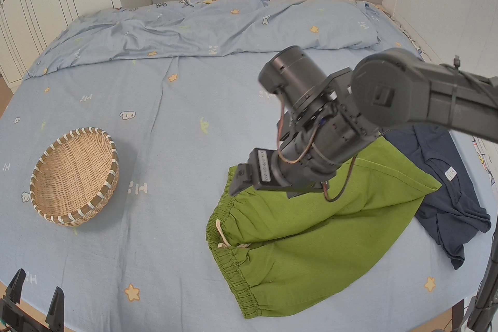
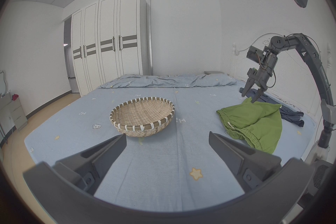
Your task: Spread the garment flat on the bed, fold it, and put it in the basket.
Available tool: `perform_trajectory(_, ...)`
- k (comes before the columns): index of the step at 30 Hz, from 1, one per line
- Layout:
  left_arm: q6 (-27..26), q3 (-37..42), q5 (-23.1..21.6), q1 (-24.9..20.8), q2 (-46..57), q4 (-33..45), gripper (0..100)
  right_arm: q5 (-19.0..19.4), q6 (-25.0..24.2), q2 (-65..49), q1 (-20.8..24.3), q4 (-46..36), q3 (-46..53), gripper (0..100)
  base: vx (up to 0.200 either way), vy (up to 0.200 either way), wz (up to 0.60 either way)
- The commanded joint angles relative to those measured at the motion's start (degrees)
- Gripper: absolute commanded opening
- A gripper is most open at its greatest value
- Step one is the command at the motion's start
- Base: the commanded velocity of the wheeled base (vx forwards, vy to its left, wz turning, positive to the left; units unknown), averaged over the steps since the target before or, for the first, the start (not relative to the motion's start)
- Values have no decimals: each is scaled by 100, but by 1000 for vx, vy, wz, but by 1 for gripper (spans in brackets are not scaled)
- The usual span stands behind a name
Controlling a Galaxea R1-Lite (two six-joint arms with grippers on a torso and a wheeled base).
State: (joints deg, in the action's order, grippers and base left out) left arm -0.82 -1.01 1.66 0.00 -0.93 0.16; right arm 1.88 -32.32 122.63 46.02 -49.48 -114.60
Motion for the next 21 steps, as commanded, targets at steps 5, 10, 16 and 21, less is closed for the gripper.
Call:
perform_trajectory(5, -173, -329, -104, 18, 84, -165, 100, 1394, 6, -2094, -1482, 343, 694, 100, 0, 0, 0)
perform_trajectory(10, 354, -2597, -210, -149, -1111, 819, 100, 1579, 59, -2885, -1895, 1810, 2566, 100, 0, 0, 0)
perform_trajectory(16, 468, -2641, -2732, -176, -3370, 1294, 100, 1755, 50, -3447, -2053, 3349, 4130, 100, 0, 0, 0)
perform_trajectory(21, 785, -2632, -3699, -967, -5383, 1171, 100, 1746, 33, -3623, -2062, 4096, 4956, 100, 0, 0, 0)
